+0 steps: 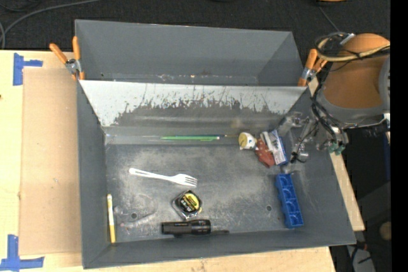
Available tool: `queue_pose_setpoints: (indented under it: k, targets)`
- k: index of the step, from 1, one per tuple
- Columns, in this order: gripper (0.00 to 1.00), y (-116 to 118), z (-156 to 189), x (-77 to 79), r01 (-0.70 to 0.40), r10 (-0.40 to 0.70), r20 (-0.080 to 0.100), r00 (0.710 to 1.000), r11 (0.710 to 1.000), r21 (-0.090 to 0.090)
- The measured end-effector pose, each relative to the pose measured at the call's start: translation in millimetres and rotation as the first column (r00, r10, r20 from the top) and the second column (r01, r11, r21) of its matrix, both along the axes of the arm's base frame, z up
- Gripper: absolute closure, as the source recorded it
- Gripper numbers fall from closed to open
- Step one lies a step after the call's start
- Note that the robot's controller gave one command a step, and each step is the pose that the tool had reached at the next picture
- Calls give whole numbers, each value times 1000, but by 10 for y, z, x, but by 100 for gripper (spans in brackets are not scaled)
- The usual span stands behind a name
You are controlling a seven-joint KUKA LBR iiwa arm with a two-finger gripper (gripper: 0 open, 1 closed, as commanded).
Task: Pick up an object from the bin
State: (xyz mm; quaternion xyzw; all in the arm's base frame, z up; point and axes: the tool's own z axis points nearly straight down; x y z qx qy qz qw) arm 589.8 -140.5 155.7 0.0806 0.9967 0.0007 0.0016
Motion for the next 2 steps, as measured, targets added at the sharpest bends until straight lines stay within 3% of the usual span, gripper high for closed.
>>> queue_pose_setpoints:
  k: [1, 2]
  targets:
    - [0, -86, -18, 169, -208, 208, 0, 978, 978, 0]
    - [0, -173, -96, 153, 175, -175, -5, 985, 985, -1]
